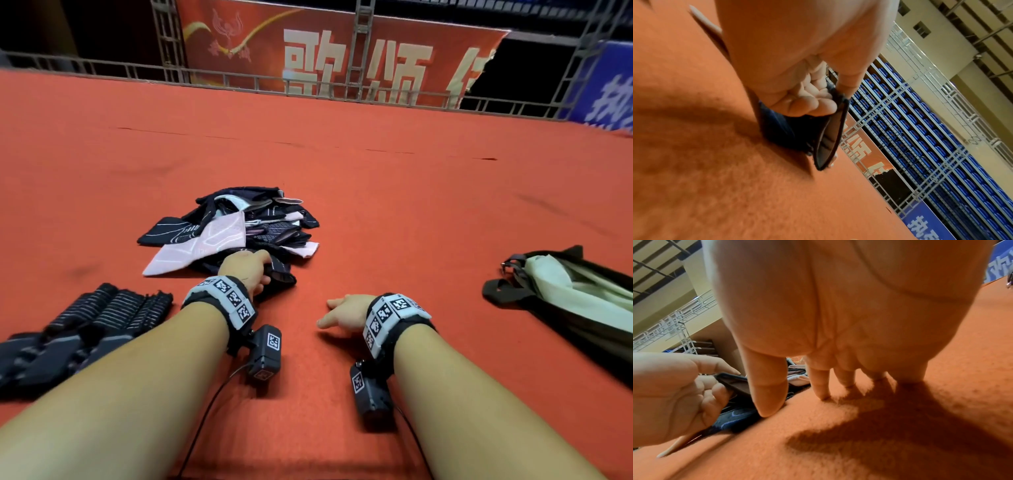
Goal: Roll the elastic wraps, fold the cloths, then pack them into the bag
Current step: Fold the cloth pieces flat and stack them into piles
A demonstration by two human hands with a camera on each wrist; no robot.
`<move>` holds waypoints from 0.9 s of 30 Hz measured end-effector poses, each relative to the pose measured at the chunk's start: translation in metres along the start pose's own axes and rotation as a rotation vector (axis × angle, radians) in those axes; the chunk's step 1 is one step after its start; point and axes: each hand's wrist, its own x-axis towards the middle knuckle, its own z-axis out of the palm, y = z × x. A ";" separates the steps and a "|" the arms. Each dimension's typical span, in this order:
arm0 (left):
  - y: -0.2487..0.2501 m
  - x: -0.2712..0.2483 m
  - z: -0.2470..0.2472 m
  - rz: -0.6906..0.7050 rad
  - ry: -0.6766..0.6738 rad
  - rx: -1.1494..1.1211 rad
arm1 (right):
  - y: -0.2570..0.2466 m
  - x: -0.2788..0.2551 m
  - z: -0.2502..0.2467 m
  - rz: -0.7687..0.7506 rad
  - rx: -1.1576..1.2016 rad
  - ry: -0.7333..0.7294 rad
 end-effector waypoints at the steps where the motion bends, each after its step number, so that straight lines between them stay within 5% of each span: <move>1: 0.004 -0.004 -0.002 0.000 -0.029 -0.016 | 0.000 0.000 0.000 -0.004 -0.009 -0.003; 8: 0.046 -0.051 -0.018 0.039 -0.247 -0.078 | 0.006 0.001 0.014 -0.002 0.082 0.046; 17: 0.089 -0.111 -0.034 0.029 -0.485 -0.215 | 0.039 -0.009 0.026 -0.067 0.713 0.344; 24: 0.098 -0.142 -0.022 0.035 -0.623 -0.127 | 0.038 -0.060 -0.001 -0.444 0.885 0.512; 27: 0.099 -0.152 -0.017 0.044 -0.676 -0.091 | 0.029 -0.083 -0.010 -0.478 1.064 0.529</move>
